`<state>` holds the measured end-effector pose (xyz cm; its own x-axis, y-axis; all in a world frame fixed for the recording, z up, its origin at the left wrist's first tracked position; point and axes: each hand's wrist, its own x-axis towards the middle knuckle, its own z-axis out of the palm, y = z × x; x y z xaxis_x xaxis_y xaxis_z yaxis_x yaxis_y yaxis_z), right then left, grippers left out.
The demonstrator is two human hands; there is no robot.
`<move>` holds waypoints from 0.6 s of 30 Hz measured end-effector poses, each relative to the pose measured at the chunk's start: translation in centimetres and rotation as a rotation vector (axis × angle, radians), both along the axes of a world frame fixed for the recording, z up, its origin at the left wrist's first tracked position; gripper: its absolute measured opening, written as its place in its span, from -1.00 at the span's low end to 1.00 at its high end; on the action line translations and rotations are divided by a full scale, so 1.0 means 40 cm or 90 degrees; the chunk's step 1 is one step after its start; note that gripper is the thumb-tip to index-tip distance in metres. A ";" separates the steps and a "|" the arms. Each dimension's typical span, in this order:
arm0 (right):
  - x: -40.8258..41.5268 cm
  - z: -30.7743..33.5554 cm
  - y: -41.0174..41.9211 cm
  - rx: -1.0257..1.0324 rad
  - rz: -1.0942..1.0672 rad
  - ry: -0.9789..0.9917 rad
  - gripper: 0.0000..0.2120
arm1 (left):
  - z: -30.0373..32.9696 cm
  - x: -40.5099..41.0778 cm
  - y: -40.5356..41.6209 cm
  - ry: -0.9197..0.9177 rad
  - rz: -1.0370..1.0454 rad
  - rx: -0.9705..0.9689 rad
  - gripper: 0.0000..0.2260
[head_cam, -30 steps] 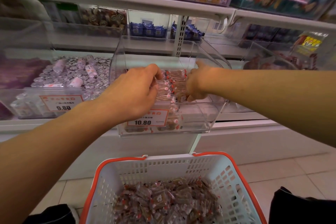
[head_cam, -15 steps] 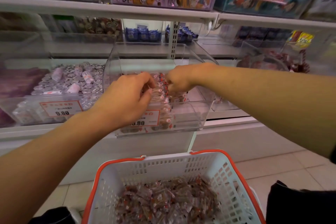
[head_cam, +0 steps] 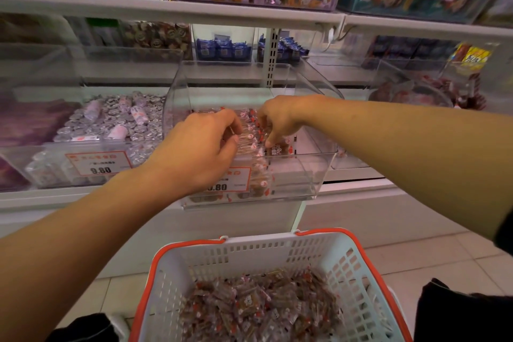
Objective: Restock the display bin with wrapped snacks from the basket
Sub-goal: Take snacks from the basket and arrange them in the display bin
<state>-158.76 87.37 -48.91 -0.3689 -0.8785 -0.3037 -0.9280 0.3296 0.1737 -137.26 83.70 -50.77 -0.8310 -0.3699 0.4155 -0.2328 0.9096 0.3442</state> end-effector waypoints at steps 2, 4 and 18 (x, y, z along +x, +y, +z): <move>0.014 0.016 0.013 -0.010 -0.003 0.000 -0.48 | 0.007 0.004 0.005 0.001 -0.004 -0.005 -0.86; 0.040 0.047 0.036 -0.062 0.002 0.024 -0.44 | 0.016 0.015 0.010 0.025 -0.014 -0.023 -0.87; 0.317 -0.601 0.413 -0.194 -0.168 -0.381 -0.69 | -0.413 0.115 0.116 -0.564 -0.053 -0.069 -0.75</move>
